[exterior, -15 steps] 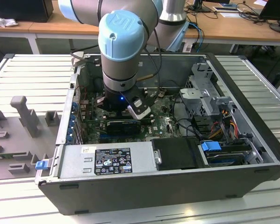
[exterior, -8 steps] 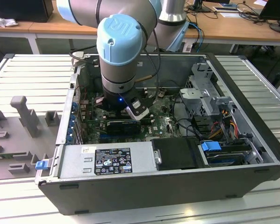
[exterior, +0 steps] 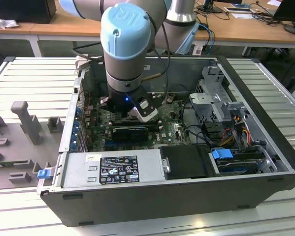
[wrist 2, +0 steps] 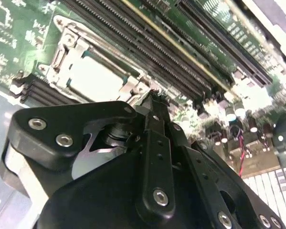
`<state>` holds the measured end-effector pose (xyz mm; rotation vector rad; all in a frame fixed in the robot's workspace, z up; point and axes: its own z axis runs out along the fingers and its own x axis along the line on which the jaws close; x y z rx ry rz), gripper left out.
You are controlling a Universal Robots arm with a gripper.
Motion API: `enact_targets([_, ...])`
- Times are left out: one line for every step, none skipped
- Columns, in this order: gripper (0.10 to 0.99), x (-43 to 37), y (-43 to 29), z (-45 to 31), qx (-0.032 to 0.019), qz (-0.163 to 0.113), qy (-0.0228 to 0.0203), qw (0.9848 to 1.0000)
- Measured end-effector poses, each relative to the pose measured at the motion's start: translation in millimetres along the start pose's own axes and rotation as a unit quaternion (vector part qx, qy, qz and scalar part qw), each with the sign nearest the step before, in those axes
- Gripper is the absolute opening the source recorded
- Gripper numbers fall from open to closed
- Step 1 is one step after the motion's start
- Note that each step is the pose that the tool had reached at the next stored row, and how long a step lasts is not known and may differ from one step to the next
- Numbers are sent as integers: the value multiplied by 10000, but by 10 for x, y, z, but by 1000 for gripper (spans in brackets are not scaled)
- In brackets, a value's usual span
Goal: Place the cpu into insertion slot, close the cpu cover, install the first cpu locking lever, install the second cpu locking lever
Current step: 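Install the second cpu locking lever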
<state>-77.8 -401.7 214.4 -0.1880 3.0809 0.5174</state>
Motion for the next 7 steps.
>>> enact_targets([106,-1,11,-32,1,0,0,10000])
enact_targets([106,-1,16,-46,1,0,0,10000])
enact_targets([106,-3,30,-87,1,0,0,10000])
enact_targets([106,-4,42,-123,1,0,0,10000])
enact_targets([106,-5,47,-137,0,0,0,10000])
enact_targets([106,-5,49,-142,-1,0,0,10000])
enact_targets([106,-5,49,-142,-2,0,-1,10000])
